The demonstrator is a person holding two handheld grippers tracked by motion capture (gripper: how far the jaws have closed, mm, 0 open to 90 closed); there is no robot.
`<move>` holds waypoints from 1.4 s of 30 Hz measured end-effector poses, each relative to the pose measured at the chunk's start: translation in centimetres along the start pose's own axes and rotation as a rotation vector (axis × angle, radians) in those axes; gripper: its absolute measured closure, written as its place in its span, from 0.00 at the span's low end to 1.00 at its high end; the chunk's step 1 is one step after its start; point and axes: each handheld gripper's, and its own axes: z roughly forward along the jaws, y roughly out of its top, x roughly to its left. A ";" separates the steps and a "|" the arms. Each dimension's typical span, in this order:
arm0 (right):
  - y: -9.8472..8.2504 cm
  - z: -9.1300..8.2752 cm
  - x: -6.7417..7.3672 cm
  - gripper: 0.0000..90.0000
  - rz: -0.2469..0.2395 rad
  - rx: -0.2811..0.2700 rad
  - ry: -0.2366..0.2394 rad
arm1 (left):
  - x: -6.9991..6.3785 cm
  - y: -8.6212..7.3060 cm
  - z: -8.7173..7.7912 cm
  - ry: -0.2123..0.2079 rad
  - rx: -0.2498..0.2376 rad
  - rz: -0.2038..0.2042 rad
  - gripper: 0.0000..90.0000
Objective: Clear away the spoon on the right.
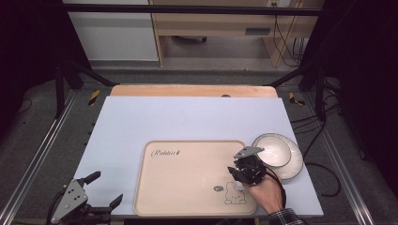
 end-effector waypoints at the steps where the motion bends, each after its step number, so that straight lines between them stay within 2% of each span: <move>1: 0.0 -0.1 0.0 0.69 -0.004 -0.005 -0.003 | 0.0 0.0 0.0 0.000 -0.001 -0.001 0.01; 11: -0.3 -1.4 -0.1 0.52 -0.003 -0.057 -0.022 | 0.0 0.0 0.0 0.005 0.001 -0.001 0.01; 17: -0.6 -2.3 -0.2 0.41 0.012 -0.101 -0.016 | 0.1 0.0 0.0 0.006 0.002 -0.002 0.01; 24: -1.2 -3.1 0.1 0.29 0.005 -0.149 -0.012 | 0.0 -0.1 0.0 0.005 0.006 -0.003 0.01; 29: -1.6 -3.6 0.4 0.22 0.017 -0.172 -0.013 | 0.0 -0.1 0.0 0.005 0.006 -0.003 0.01; 33: -1.9 -4.0 0.5 0.17 -0.003 -0.171 -0.017 | 0.0 -0.1 0.0 0.005 0.006 -0.004 0.01; 42: -2.6 -4.8 0.8 0.08 -0.007 -0.209 -0.003 | 0.0 -0.1 0.0 0.005 0.006 -0.005 0.01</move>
